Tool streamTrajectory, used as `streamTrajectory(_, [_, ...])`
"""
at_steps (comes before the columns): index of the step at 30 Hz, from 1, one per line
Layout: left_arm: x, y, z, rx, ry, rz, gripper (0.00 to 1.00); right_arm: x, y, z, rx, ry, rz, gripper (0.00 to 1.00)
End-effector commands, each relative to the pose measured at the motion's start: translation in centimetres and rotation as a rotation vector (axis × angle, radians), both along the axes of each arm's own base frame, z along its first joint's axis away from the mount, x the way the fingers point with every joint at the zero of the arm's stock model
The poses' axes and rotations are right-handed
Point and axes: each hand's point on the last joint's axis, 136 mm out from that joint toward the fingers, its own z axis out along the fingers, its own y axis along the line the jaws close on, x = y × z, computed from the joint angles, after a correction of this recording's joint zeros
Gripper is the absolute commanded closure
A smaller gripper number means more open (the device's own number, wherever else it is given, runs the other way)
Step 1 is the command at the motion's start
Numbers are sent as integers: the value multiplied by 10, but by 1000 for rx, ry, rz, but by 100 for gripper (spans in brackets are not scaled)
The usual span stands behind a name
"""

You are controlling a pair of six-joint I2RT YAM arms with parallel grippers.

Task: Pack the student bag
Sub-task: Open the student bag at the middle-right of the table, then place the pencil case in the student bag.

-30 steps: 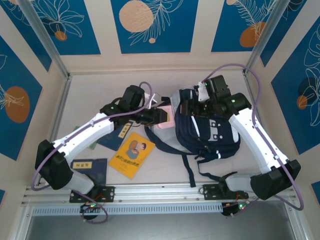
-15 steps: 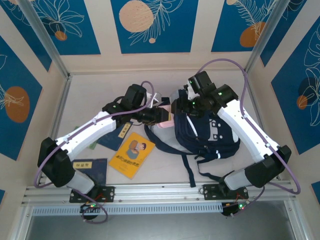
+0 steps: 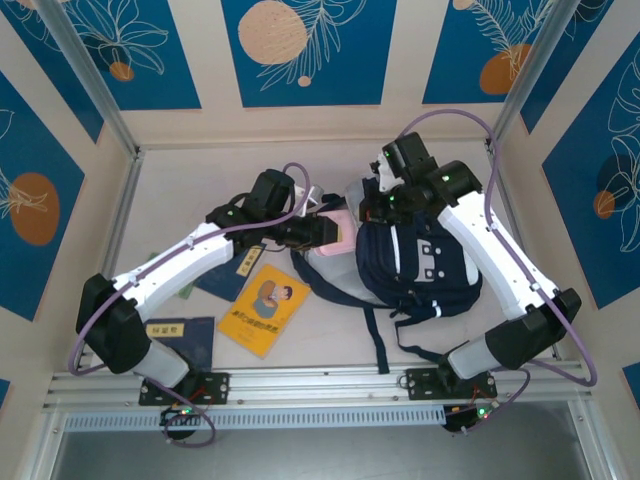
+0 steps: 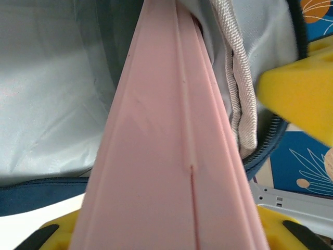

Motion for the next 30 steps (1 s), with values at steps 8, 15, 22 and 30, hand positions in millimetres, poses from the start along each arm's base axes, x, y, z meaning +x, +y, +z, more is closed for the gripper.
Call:
streamTrajectory(8, [11,9,2,4,-116,-7,79,-6,-27,51,213,-58,60,100])
streamTrajectory(15, [29,-16,-26,-9,-72,-31,79,-5,-31,65,314,-65,29,100])
streamTrajectory(22, [47,-81,-33,-131,-60,-99,79,-3,-25,68,381,-56,40,100])
streamTrajectory(30, [51,-164,-57,-177,34,-196,62,6,-30,47,366,-27,-20,100])
